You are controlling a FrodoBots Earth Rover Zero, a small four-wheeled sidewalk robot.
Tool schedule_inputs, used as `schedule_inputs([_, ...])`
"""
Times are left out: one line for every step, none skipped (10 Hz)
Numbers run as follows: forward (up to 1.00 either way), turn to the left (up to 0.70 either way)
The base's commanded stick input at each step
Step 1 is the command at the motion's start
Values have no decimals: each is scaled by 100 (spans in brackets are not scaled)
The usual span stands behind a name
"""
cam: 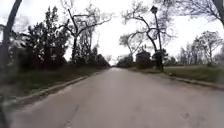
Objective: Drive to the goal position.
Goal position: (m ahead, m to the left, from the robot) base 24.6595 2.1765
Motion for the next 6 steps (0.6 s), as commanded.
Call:
schedule_inputs([70,0])
schedule_inputs([70,0])
schedule_inputs([70,0])
schedule_inputs([70,0])
schedule_inputs([70,0])
schedule_inputs([70,0])
